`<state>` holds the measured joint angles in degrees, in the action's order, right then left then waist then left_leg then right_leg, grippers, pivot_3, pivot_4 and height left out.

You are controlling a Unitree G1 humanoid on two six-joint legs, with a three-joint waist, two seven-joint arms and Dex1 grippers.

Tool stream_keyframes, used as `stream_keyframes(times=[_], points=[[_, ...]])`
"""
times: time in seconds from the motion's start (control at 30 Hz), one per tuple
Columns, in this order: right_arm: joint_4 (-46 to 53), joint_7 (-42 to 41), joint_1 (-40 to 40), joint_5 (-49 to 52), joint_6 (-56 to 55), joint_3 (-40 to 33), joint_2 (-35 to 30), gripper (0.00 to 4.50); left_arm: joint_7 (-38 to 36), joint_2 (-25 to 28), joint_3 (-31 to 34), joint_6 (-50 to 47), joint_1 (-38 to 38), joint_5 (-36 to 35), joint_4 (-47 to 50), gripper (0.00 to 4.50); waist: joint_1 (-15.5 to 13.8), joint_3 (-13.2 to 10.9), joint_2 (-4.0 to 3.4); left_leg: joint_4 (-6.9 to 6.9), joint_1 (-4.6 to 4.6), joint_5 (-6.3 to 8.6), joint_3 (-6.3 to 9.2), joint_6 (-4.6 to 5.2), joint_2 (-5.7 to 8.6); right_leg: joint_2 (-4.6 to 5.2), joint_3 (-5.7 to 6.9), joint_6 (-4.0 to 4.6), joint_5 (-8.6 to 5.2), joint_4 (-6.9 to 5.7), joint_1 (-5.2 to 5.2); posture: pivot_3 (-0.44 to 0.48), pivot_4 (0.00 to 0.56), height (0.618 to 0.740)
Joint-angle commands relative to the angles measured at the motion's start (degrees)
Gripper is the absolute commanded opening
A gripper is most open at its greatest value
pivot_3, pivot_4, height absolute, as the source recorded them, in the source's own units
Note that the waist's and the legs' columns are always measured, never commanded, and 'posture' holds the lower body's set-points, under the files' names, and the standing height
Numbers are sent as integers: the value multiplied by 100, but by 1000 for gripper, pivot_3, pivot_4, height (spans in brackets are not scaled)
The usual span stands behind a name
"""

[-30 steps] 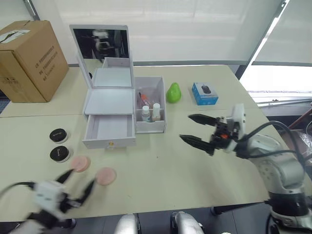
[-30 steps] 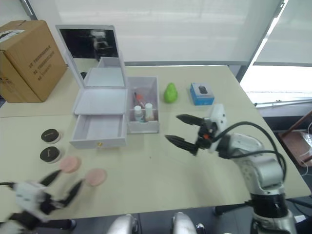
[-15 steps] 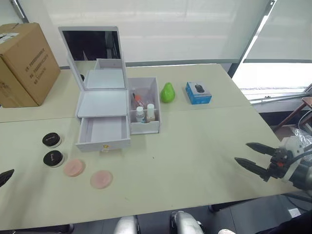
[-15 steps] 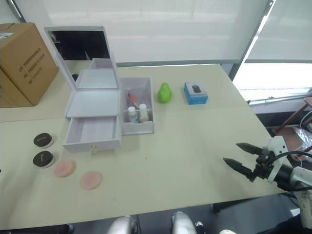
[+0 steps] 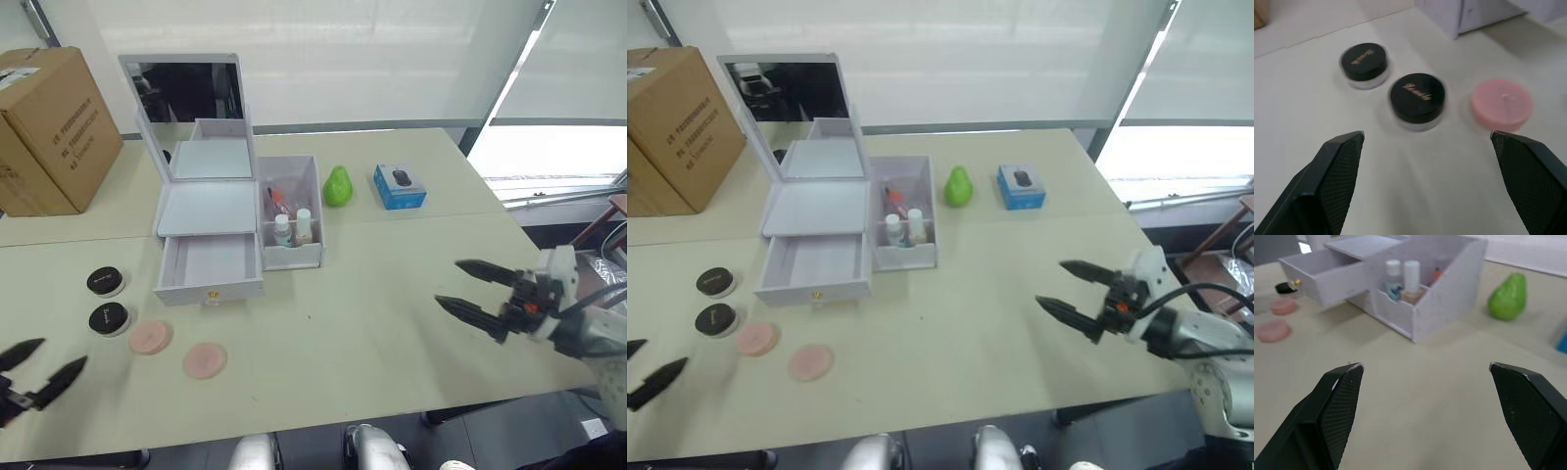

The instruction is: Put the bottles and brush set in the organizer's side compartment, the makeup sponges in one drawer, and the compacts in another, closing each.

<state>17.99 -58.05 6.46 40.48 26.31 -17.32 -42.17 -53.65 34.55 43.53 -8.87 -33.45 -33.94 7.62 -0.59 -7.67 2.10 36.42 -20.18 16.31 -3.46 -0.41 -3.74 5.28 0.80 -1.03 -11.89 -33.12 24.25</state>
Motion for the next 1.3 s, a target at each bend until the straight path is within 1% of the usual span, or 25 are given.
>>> stream_keyframes(times=[0.03, 0.1, 0.17, 0.2, 0.27, 0.33, 0.37, 0.47, 0.57, 0.77, 1.0, 1.17, 1.27, 1.3], points=[[503, 182, 642, 561, 329, 304, 177, 4500, 688, -641, -257, -170, -226, -210, 1202, 4416, -9, 1, 10, 0, 1, 0, -1, 0, 7, -4, -2, -2, 1, -1, -4, 0, 150, 740], [575, 210, 1195, 741, 491, 690, 424, 4500, 956, -1251, -921, -248, -600, -98, 1969, 4416, -18, 7, 16, 4, 17, 0, 5, 0, 6, -20, 3, 0, 3, -1, 3, 0, 150, 740], [534, 183, 1688, 807, 581, 1037, 657, 4500, 1140, -1623, -1647, -187, -865, 274, 2504, 4416, -17, 8, 15, 11, 12, -1, 6, 1, 13, -19, -4, 3, 5, -2, -2, 0, 150, 740], [490, 157, 1901, 817, 609, 1177, 763, 4500, 1213, -1713, -1956, -129, -918, 493, 2645, 4416, -28, 8, 16, 16, 9, -1, 7, 2, 17, -18, -6, 3, 5, -2, -2, 0, 150, 740], [338, 87, 2329, 730, 564, 1454, 1000, 4500, 1440, -1772, -2565, 56, -891, 1197, 2628, 4416, -34, 9, 14, 20, -5, -2, 17, 5, 26, -20, -6, 3, 5, -2, 0, 0, 150, 740], [213, 21, 2603, 645, 508, 1643, 1177, 4500, 1682, -1834, -2908, 175, -748, 1602, 2489, 4416, -45, 12, 10, 21, -9, -11, 24, 20, 34, -20, -8, 4, 6, -2, -1, 0, 150, 740], [167, -10, 2715, 593, 486, 1753, 1261, 4500, 1902, -1869, -2996, 257, -608, 1857, 2381, 4416, -49, 12, 9, 24, -10, -26, 31, 45, 36, -20, -7, 4, 6, -2, -5, 0, 150, 740], [94, -94, 2913, 497, 459, 1981, 1466, 4500, 2293, -1929, -3130, 433, -337, 2264, 2209, 4416, -40, 14, 9, 34, -12, -29, 39, 50, 37, -21, -5, 5, 7, -7, -9, 0, 150, 740], [59, -194, 2992, 386, 429, 2209, 1636, 4500, 2643, -2003, -3236, 529, -293, 2600, 2328, 4416, -8, 22, 11, 36, -10, -30, 42, 52, 36, -23, -4, 11, 12, -11, -13, 0, 150, 740], [56, -221, 3024, 295, 395, 2328, 1795, 4500, 2861, -1987, -3591, 261, -317, 2783, 2596, 4416, -16, 27, 6, 37, -7, -29, 43, 52, 36, -20, -3, 12, 12, -12, -8, 0, 150, 740], [81, -159, 3024, 283, 461, 2302, 1836, 4500, 3108, -1943, -3631, -502, 108, 2637, 2829, 4416, -8, 28, 2, 37, -9, -29, 43, 51, 36, -20, 1, 11, 13, -14, -9, 0, 150, 740], [138, -128, 3011, 302, 497, 2280, 1819, 4500, 3064, -1887, -3555, -835, 172, 2390, 2943, 4416, 1, 33, 6, 40, -6, -30, 44, 52, 36, -29, -10, 15, 15, -27, -21, 0, 150, 740], [157, -111, 3012, 314, 500, 2263, 1816, 4500, 3049, -1828, -3520, -961, 153, 2308, 2950, 3853, -4, 33, 6, 44, -3, -30, 45, 52, 37, -29, -10, 16, 15, -41, -11, 0, 150, 740], [167, -97, 3018, 338, 511, 2248, 1822, 4500, 3049, -1816, -3501, -991, 103, 2301, 2930, 3511, -5, 33, 6, 44, -2, -30, 47, 52, 36, -29, -9, 16, 14, -42, -8, 0, 150, 740]])
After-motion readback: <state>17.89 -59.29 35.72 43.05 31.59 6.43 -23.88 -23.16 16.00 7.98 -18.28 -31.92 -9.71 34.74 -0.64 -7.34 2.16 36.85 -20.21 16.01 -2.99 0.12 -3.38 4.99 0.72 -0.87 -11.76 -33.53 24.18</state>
